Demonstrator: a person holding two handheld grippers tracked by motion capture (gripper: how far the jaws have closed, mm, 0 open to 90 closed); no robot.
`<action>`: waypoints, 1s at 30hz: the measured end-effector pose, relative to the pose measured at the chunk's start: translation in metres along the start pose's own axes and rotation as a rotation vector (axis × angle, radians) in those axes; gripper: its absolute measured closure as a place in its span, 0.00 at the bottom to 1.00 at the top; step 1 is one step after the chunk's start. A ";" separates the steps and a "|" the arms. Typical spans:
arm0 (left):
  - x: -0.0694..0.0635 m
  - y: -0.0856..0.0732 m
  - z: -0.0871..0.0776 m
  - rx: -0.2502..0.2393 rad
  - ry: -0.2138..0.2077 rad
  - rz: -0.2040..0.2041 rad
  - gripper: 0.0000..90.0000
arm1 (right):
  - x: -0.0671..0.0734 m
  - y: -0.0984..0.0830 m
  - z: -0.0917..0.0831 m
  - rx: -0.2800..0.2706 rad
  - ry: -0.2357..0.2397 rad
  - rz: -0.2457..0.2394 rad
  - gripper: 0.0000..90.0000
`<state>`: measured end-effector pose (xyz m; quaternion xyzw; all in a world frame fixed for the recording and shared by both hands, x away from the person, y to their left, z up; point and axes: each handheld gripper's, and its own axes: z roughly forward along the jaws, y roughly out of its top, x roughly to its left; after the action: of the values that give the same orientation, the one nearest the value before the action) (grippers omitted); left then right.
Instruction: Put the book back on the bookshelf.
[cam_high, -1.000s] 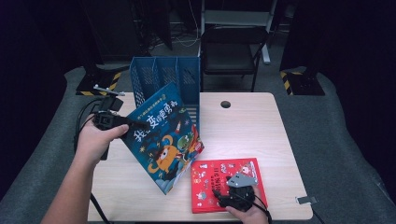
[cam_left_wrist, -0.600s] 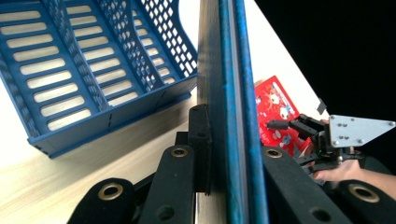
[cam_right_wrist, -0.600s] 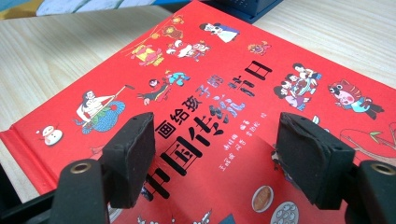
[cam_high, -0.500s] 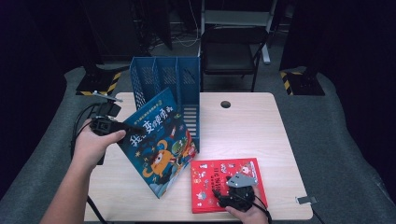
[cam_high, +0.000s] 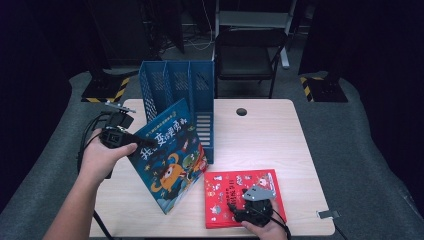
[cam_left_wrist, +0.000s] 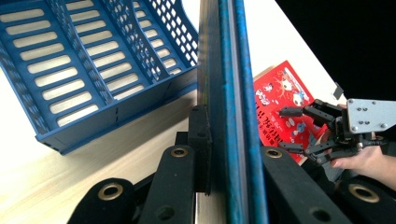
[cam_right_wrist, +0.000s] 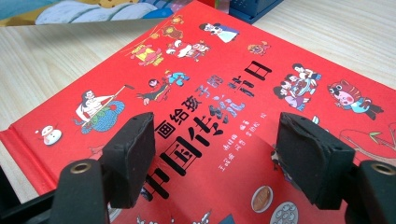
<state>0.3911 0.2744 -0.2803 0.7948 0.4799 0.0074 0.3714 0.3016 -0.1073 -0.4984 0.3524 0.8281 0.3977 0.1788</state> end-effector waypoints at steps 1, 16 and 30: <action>-0.001 0.000 -0.001 0.002 0.003 0.006 0.92 | 0.000 0.000 0.000 0.000 0.000 0.000 0.31; -0.010 0.011 -0.019 -0.001 0.001 0.023 0.92 | 0.000 0.000 0.000 0.001 -0.001 -0.002 0.31; -0.013 0.021 -0.037 -0.005 0.002 0.020 0.92 | 0.000 0.000 0.000 0.001 -0.003 0.002 0.31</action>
<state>0.3865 0.2808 -0.2365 0.7985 0.4725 0.0132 0.3728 0.3012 -0.1071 -0.4983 0.3537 0.8277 0.3971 0.1793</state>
